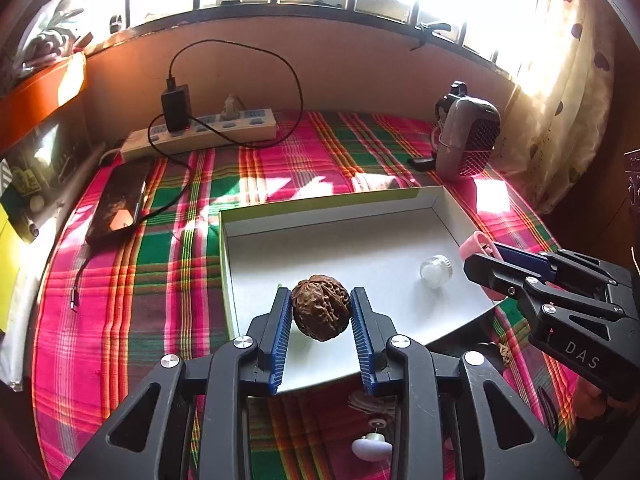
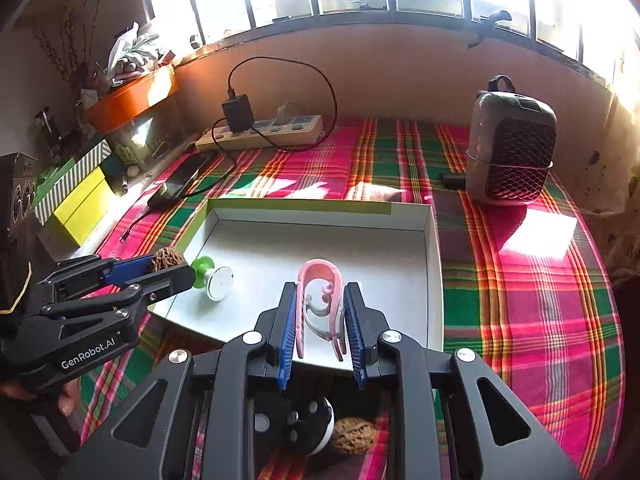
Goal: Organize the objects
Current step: 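Carry the walnut and pink clip into the box and open both tools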
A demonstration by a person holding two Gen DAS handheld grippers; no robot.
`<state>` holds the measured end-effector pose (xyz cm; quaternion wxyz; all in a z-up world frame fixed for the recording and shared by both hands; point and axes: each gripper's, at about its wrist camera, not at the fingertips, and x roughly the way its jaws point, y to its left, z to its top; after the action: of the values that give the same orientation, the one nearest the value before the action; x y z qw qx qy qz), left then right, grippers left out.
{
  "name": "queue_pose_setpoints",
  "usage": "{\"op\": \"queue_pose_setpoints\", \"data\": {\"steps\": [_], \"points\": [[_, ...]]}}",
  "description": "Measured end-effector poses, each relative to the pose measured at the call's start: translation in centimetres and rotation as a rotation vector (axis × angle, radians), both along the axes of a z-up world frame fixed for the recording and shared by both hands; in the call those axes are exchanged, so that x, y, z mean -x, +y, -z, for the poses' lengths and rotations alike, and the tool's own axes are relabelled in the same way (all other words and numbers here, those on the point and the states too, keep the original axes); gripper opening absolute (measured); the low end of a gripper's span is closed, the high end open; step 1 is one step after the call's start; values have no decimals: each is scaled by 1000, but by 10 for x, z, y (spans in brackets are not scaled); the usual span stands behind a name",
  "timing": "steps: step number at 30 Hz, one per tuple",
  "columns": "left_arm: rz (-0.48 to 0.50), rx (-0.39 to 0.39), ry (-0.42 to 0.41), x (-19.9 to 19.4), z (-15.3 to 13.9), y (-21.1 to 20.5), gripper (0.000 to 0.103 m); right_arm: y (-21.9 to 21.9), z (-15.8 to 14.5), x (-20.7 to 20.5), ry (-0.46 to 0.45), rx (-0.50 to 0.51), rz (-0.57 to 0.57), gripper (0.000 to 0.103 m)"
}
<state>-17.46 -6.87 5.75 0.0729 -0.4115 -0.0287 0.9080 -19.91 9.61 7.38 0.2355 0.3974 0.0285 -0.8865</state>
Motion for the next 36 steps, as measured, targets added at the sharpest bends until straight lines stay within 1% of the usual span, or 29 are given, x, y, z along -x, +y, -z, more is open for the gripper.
{"op": "queue_pose_setpoints", "data": {"steps": [5,9,15,20,34,36], "points": [[3,5,-25,24,7,-4,28,-16,6,24,-32,-7,-13,24],[-14,19,-50,41,15,-9,28,-26,11,40,-53,-18,-20,24],[-16,22,-78,62,24,-13,28,-39,23,65,-90,-47,-18,24],[-17,20,-92,76,30,-14,28,-49,33,78,-116,-62,-21,24],[-17,34,-105,86,40,-11,28,-58,49,92,-150,-94,-12,24],[-20,49,-103,87,40,-9,28,-59,50,93,-152,-97,-11,24]]}}
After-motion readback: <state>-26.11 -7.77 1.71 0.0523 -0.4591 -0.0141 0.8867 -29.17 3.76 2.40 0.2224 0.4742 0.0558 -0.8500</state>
